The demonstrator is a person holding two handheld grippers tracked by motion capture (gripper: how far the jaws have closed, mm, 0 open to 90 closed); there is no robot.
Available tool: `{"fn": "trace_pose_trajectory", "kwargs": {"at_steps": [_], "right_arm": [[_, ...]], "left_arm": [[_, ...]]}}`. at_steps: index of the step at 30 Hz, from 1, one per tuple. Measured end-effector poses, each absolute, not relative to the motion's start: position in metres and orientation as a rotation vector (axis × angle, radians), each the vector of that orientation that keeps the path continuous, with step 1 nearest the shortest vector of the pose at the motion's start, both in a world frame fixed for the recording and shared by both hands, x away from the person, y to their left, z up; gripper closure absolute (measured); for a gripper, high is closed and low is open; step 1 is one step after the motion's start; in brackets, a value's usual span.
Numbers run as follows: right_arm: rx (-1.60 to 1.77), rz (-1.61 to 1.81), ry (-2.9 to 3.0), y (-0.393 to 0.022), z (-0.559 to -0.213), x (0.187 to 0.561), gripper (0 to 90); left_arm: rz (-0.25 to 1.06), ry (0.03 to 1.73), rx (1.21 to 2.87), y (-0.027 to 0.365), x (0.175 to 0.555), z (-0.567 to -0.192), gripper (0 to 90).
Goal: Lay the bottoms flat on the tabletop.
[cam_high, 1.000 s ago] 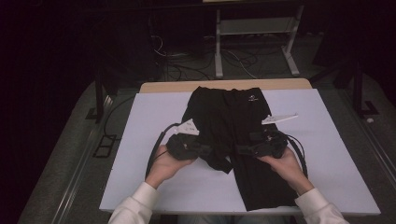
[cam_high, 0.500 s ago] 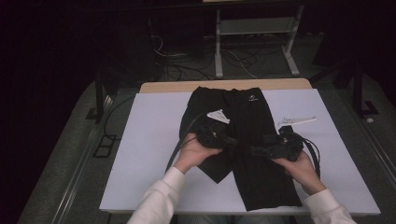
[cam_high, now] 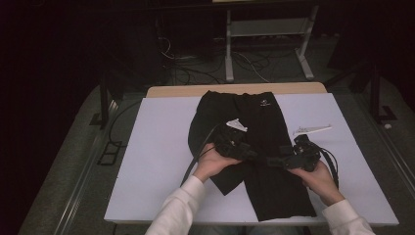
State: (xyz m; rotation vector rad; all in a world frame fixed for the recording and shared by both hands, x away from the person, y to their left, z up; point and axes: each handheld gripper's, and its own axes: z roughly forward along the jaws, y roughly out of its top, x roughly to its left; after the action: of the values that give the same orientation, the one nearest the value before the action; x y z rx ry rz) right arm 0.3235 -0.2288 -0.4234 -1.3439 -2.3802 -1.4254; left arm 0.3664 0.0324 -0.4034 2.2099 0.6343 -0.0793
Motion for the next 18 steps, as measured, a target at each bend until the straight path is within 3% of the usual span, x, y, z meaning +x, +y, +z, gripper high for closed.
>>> {"fn": "trace_pose_trajectory", "kwargs": {"at_steps": [8, 18], "right_arm": [[-1.339, -1.387, -2.370, -0.218, -0.428, 0.332, 6.4], [-1.328, -1.328, -2.365, -0.206, -0.438, 0.344, 14.3]], "left_arm": [[-0.012, 0.646, 2.205, 0.069, 0.355, -0.399, 39.3], [-0.032, 0.603, 2.214, 0.092, 0.332, -0.415, 24.0]]}}
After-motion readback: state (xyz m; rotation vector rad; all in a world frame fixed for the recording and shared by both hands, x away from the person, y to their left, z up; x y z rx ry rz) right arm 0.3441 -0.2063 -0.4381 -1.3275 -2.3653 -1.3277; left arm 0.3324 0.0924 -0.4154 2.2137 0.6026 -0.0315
